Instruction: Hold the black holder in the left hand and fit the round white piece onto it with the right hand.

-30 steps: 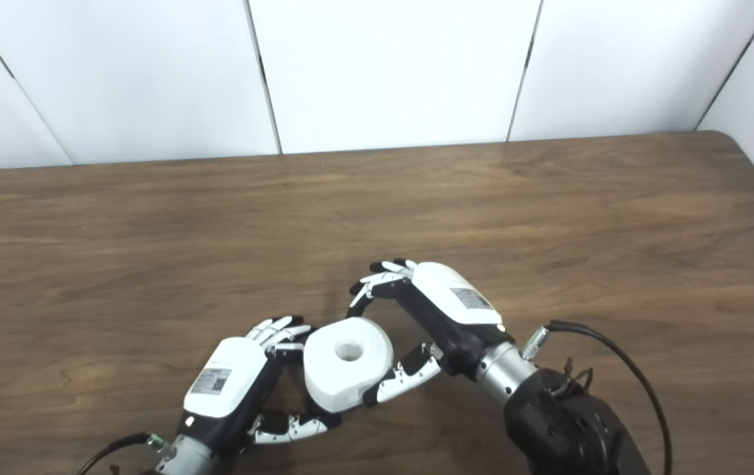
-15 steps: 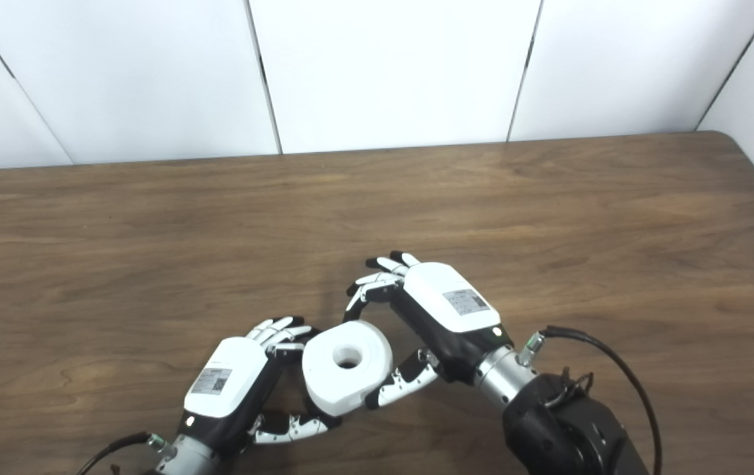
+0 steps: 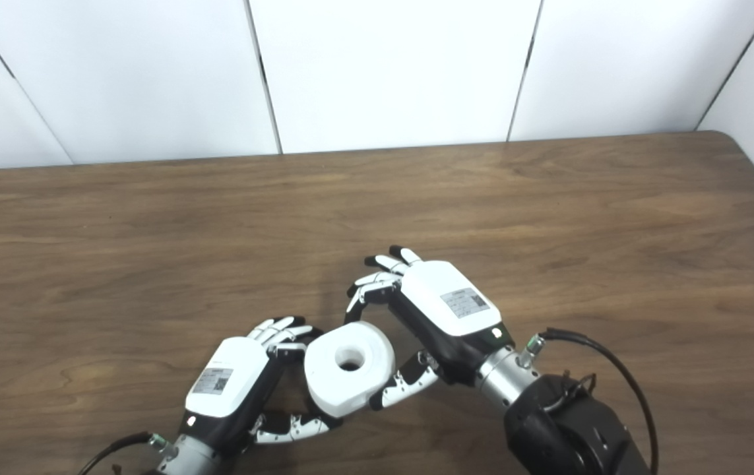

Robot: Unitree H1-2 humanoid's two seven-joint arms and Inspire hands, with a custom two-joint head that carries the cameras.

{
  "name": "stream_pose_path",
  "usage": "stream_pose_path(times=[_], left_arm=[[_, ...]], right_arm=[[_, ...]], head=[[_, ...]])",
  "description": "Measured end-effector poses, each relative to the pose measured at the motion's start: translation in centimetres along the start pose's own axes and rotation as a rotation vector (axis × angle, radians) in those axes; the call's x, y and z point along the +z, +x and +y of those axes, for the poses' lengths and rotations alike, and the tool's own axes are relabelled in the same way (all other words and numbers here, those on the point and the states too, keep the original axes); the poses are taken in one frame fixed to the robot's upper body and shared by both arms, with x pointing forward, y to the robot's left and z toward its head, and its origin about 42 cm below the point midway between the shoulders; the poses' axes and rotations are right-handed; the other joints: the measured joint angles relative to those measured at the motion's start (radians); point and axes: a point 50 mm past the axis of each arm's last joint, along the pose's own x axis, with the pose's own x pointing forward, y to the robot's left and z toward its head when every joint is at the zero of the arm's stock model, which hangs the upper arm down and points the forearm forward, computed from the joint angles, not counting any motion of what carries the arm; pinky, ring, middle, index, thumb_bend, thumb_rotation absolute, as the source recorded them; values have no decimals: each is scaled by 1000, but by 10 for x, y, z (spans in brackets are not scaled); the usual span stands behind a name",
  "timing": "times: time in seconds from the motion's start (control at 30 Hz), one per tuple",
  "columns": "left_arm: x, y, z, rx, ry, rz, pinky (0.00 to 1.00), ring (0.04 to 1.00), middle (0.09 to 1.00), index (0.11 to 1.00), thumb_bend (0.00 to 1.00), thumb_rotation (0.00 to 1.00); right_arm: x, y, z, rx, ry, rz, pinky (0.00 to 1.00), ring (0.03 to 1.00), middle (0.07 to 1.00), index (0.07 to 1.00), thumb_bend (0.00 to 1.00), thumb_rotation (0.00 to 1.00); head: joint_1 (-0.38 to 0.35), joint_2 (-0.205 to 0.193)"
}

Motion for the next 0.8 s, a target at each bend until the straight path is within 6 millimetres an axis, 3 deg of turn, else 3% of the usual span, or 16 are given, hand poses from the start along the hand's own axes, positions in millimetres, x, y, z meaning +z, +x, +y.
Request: stream_pose_path(times=[0.53,0.57,0.6,0.8], left_arm=[[2,1,-1,-1,-1,0,909,899,820,490,516,47],[2,1,-1,-1,-1,-1,905,896,818,489,516,47],[3,1,-1,-1,0,-2,904,895,817,489,516,47],[3,1,-1,-1,-1,-2,913,902,823,490,515,47]], right_arm=[[1,-1,-5,34,-28,9,1000,928,788,489,524,155],[1,-1,-6,36,-29,12,1000,929,790,536,755,237],[0,-1,-6,39,-29,14,1000,929,791,552,833,265],[-3,-2,-5,94,-46,39,1000,957,832,623,980,377]], head=[[0,-2],[0,0],[0,0],[2,-2]])
